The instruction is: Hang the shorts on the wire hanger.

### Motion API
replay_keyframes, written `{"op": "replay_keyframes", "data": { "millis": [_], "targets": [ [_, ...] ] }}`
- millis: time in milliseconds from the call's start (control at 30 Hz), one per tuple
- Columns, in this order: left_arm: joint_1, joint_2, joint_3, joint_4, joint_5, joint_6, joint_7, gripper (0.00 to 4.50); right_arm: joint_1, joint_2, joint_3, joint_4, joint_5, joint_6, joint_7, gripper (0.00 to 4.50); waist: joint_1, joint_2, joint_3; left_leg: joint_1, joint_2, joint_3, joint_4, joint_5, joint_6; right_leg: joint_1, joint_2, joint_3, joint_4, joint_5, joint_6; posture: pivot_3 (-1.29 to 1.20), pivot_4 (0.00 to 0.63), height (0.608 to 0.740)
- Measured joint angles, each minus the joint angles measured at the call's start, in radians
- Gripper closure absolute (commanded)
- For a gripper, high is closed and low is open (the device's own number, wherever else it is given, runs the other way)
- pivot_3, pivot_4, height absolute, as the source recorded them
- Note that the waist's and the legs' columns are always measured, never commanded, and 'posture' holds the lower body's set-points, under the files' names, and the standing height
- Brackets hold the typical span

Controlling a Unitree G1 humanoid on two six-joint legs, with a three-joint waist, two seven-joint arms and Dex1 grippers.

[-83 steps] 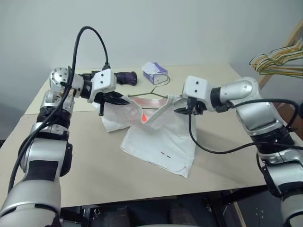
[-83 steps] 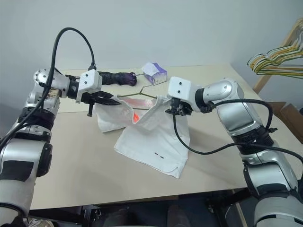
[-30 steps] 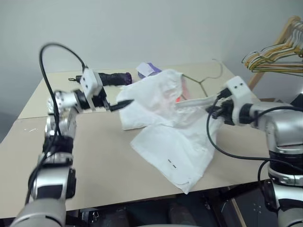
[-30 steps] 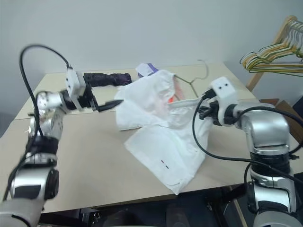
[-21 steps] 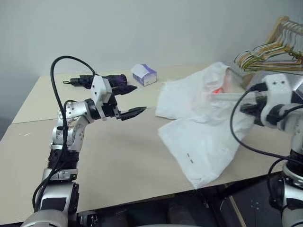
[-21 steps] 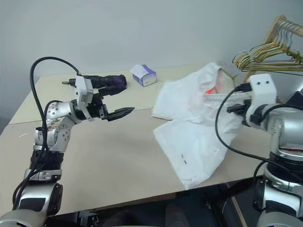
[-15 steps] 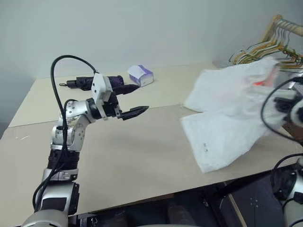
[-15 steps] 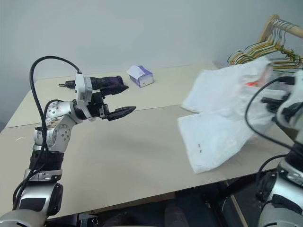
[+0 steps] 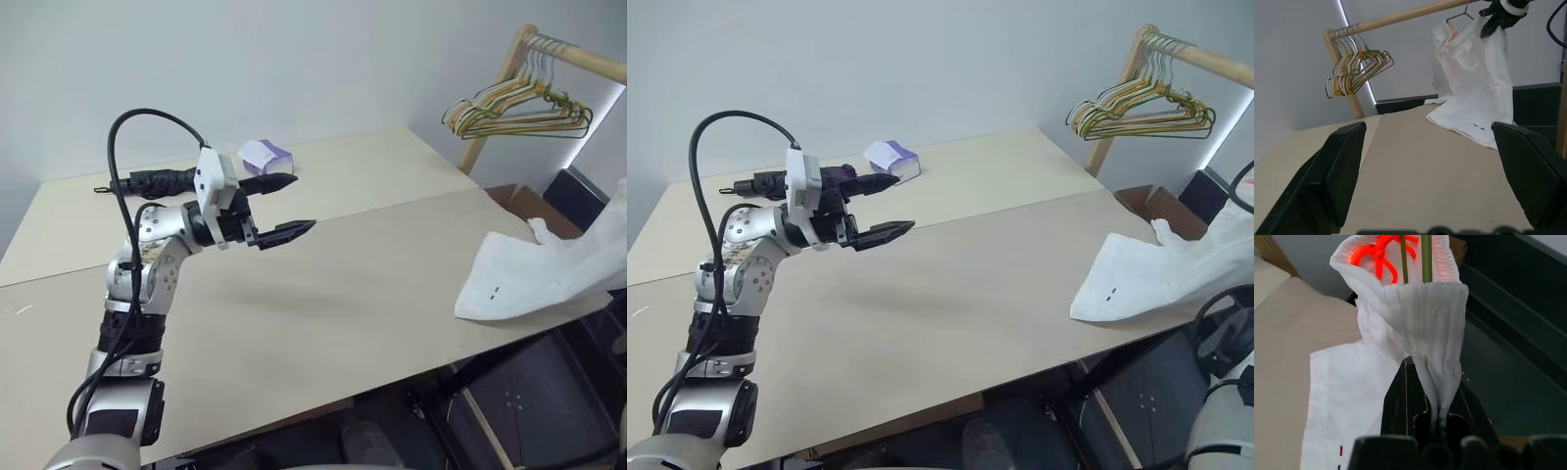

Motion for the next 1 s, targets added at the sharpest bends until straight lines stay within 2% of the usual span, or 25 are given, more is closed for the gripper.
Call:
{"op": "replay_keyframes", "data": {
  "millis": [200,367,567,767,833,1000],
  "targets": [
    [0.013,0.018,0.002,-0.032,-0.015,0.004,0.001,0.09,-0.156,-0.041,-0.084,0.218,0.003,-0.106,-0.111,4.50,0.002,0.000,0.001,0.001,-0.004,-0.001,-0.002,0.000,0.000,0.000,0.000,0.004,-0.001,0.000,0.001,-0.26,0.000,0.740],
    [0.018,0.020,0.011,-0.046,-0.043,0.012,0.003,0.09,-0.211,-0.095,-0.160,0.466,0.031,-0.266,-0.209,4.50,0.003,-0.001,0.001,0.003,-0.004,0.000,-0.004,0.000,0.000,0.000,-0.001,0.006,-0.002,0.000,0.001,-0.24,0.000,0.740],
    [0.028,0.023,0.013,-0.076,-0.063,0.034,0.011,0.09,-0.234,-0.177,-0.176,0.689,0.082,-0.457,-0.265,4.50,0.003,-0.001,0.003,0.006,-0.007,0.000,-0.008,0.000,0.000,0.000,0.000,0.011,-0.003,-0.001,0.001,-0.23,0.000,0.740],
    [0.033,0.034,0.018,-0.087,-0.083,0.041,0.011,0.09,-0.187,-0.192,-0.173,0.786,0.135,-0.550,-0.270,4.50,0.000,-0.003,0.005,0.015,-0.007,0.000,-0.010,0.000,0.000,0.009,0.003,0.016,-0.009,0.001,0.004,-0.22,0.000,0.740],
    [0.035,0.026,0.034,-0.099,-0.122,0.042,0.008,0.09,-0.170,-0.192,-0.165,0.791,0.155,-0.572,-0.267,4.50,0.000,-0.004,0.007,0.020,-0.007,-0.001,-0.010,-0.001,0.001,0.015,0.002,0.015,-0.012,-0.002,0.008,-0.23,0.000,0.740],
    [0.036,0.020,0.075,-0.111,-0.210,0.043,-0.024,0.09,-0.156,-0.192,-0.133,0.798,0.162,-0.595,-0.258,4.50,0.001,-0.005,0.008,0.020,-0.007,-0.001,-0.010,-0.001,0.002,0.017,0.002,0.015,-0.014,-0.001,0.009,-0.22,0.000,0.740]
  ]
}}
